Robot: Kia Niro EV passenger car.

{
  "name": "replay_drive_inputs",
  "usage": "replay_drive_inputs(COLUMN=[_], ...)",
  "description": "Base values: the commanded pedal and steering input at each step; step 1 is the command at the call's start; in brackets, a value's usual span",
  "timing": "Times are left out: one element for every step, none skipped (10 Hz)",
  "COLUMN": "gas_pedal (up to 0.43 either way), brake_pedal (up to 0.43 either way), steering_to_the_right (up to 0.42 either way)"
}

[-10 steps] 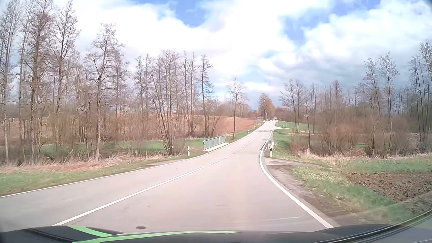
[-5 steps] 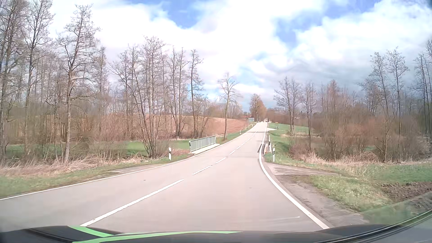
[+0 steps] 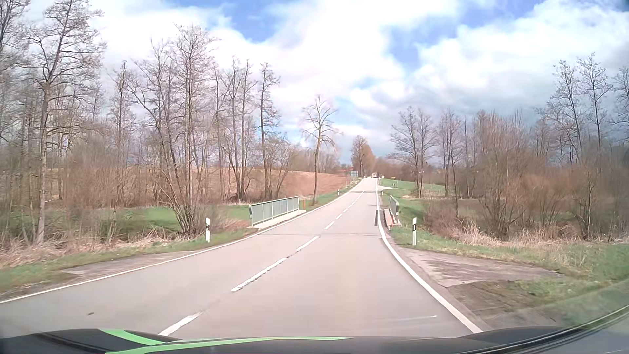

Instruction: Follow the waypoints while adhering to traffic rules and regulations

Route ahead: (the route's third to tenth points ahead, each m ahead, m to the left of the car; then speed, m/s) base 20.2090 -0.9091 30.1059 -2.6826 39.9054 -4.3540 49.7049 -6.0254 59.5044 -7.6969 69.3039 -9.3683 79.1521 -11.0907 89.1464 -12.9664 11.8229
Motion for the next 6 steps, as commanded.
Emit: replay_drive_inputs(gas_pedal=[0.22, 0.22, 0.22, 0.22, 0.22, 0.22], brake_pedal=[0.0, 0.0, 0.0, 0.0, 0.0, 0.0], steering_to_the_right=[0.028, 0.031, 0.033, 0.032, 0.032, 0.03])
